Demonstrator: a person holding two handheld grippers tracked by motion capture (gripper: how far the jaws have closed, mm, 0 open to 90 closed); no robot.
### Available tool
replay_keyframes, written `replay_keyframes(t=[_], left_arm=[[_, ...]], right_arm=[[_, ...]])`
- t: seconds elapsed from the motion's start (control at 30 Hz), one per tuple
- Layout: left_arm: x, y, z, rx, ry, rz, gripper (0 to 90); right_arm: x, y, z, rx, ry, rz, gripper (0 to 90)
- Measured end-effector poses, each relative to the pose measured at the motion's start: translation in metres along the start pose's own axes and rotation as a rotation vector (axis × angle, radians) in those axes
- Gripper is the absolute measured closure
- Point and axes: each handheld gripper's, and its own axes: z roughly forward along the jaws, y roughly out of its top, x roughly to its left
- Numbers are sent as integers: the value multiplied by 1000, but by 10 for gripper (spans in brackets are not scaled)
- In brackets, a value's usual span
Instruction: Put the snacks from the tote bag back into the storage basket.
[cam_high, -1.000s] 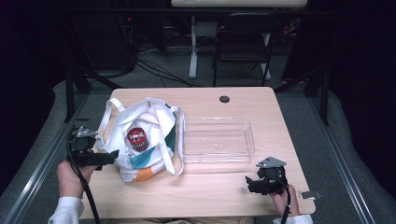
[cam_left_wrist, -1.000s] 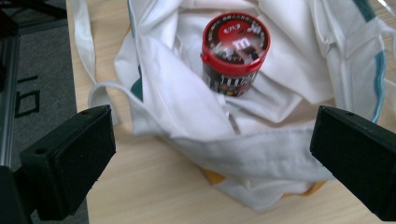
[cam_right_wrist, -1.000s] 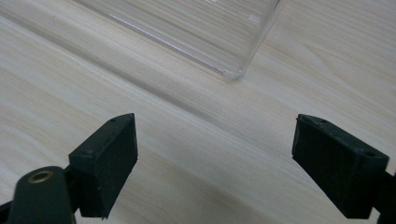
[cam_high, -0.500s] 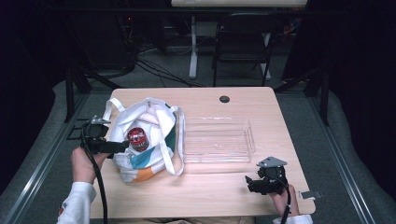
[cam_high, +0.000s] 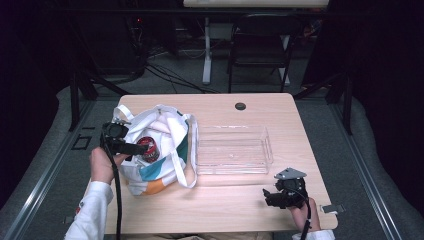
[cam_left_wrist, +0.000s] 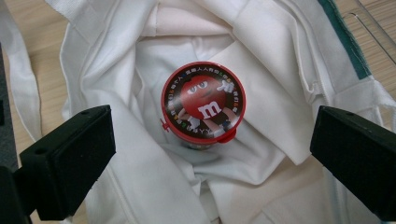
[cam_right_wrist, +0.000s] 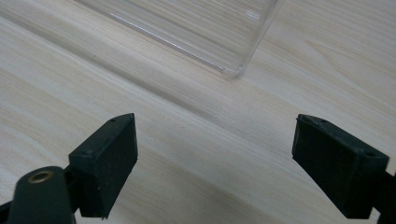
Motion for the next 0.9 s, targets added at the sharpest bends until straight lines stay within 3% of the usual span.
replay_keyframes(t=[0.9], left_arm=[[1,18,50,132,-4,16,20]], right_arm=[[0,0,0,2,1,-2,138]])
